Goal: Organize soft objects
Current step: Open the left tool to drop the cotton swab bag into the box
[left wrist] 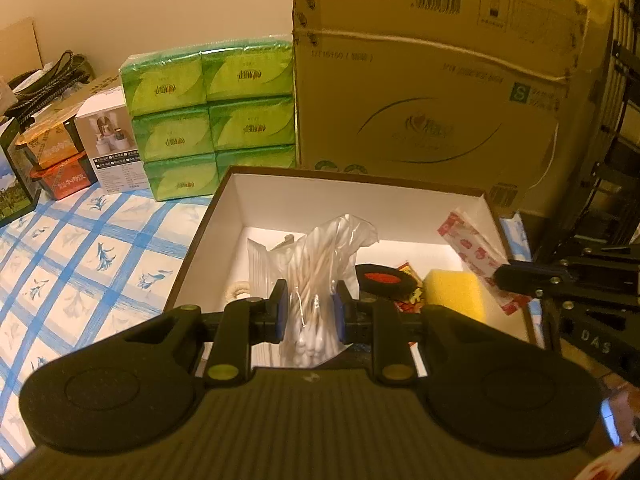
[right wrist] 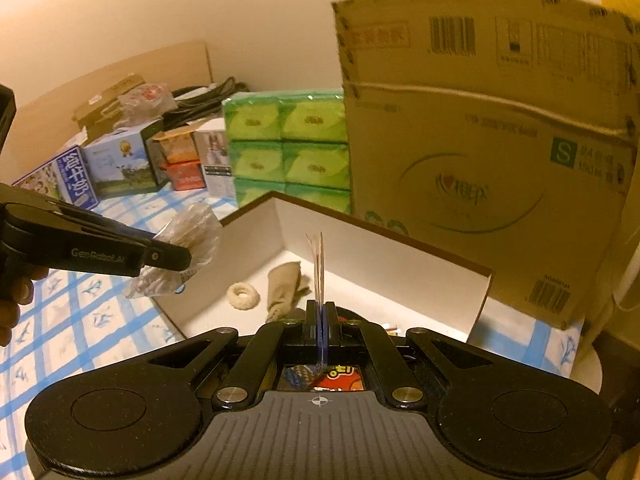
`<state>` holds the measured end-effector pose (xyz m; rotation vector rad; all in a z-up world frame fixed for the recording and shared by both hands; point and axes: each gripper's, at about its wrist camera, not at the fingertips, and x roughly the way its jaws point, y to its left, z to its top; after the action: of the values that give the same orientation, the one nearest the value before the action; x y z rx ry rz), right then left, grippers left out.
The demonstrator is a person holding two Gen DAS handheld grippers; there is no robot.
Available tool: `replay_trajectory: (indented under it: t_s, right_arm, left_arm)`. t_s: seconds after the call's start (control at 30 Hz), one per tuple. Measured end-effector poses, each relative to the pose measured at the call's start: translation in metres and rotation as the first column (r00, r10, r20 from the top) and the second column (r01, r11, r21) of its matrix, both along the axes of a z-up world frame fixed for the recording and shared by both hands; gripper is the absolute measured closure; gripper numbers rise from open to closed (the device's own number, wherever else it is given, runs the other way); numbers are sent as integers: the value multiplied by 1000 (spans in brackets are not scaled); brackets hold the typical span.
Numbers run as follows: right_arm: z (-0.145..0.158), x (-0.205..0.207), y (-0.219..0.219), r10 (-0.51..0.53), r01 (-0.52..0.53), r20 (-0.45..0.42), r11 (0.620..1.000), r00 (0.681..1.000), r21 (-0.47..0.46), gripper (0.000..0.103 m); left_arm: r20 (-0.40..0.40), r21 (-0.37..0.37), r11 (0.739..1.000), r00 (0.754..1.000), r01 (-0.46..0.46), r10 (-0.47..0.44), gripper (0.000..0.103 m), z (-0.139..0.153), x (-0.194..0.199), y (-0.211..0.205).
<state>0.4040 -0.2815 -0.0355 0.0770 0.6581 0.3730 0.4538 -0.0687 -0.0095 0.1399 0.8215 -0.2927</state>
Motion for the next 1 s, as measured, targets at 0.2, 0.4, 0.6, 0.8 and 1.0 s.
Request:
replay_trajectory:
  t_s: [0.2, 0.4, 0.6, 0.8, 1.0]
  right_arm:
    - [-10, 11, -7, -28, 29, -38, 999, 999, 19, 102]
    - [-16, 17, -9, -44, 45, -58, 999, 997, 22, 102]
    - [-19, 20, -11, -47, 49, -68, 998, 997, 25, 102]
    - [-21, 24, -10, -52, 54, -84, 998, 995, 30, 102]
    - [-23, 27, -5, -53, 56, -87, 998, 995, 31, 102]
  left_arm:
    - [-26, 8, 1000, 1000, -4, 4, 81, -10, 17, 0]
    - [-35, 26, 1000, 999, -17, 18, 76, -19, 30, -3]
    - [-42, 34, 999, 999, -25, 27, 67, -25, 35, 1]
    - [-57, 29, 999, 998, -30, 32, 67, -29, 29, 9]
    - [-57, 28, 999, 998, -35, 37, 67, -28, 26, 15]
